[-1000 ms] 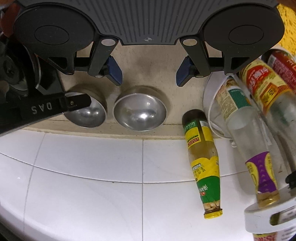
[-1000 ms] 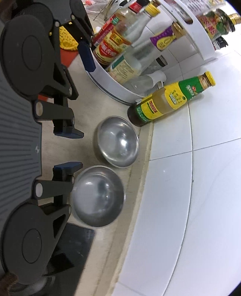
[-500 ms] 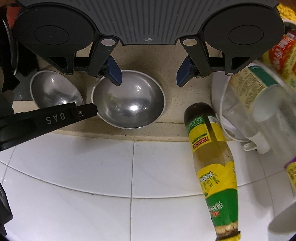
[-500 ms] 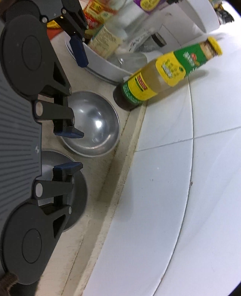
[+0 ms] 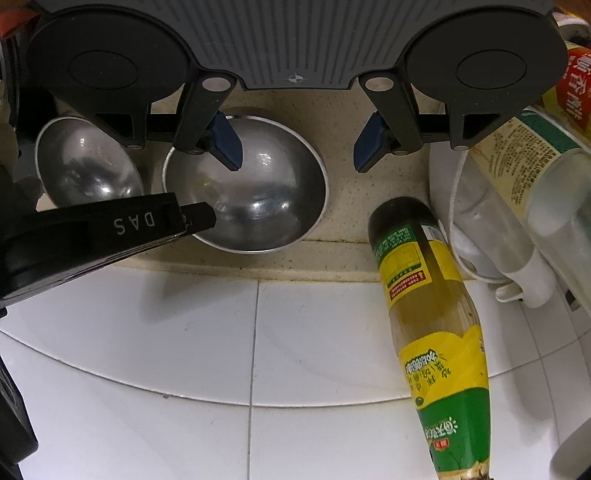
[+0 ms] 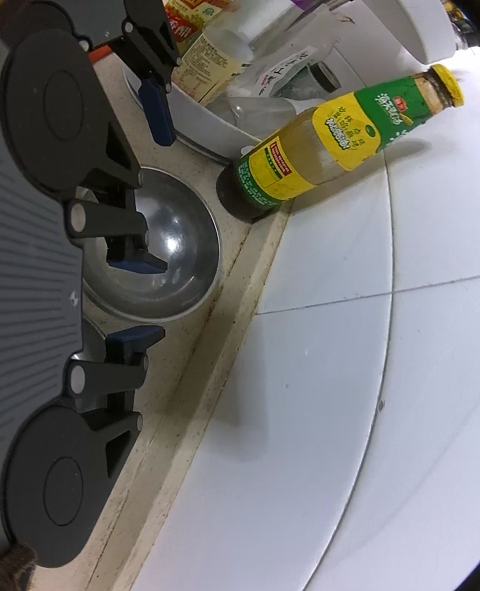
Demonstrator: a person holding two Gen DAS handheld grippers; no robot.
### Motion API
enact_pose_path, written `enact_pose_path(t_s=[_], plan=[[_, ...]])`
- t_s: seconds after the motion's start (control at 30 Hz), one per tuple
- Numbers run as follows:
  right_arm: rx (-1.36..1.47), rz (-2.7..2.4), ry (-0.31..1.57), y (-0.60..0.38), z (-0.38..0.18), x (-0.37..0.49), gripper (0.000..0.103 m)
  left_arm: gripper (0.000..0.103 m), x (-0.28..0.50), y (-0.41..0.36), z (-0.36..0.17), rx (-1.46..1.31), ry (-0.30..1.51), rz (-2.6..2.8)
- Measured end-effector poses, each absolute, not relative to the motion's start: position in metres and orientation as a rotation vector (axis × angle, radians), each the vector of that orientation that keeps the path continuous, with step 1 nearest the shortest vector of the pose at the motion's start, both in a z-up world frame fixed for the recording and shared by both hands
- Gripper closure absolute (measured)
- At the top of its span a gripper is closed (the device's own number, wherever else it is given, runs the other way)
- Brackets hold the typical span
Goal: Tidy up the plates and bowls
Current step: 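Move both tools back to the next steel bowl by the wall, then grasp the rim of the second steel bowl with both tools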
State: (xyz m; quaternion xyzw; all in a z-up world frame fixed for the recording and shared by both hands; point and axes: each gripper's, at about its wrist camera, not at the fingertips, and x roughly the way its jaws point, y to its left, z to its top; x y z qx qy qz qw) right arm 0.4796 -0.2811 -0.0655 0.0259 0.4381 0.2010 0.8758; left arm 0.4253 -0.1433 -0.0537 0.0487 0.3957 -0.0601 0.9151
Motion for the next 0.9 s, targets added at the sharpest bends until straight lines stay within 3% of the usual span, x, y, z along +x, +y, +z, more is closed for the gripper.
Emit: enact_pose_path(t_s=[0.27, 0.47, 0.9], plan=[[0.038, 0.423, 0.952, -0.280, -0.081, 0.488, 0.075, 0.030, 0.438, -0.144, -0.067, 0.096, 0.837, -0.134], [0.029, 0.437, 0.946, -0.278, -0.083, 0.491, 0.075, 0.043, 0.445, -0.147, -0.074, 0.091, 0.842, -0.149], [0.067, 0.461, 0.975, -0.280, -0.083, 0.493, 0.078, 0.048, 0.445, -0.141, -0.076, 0.076, 0.856, -0.164]])
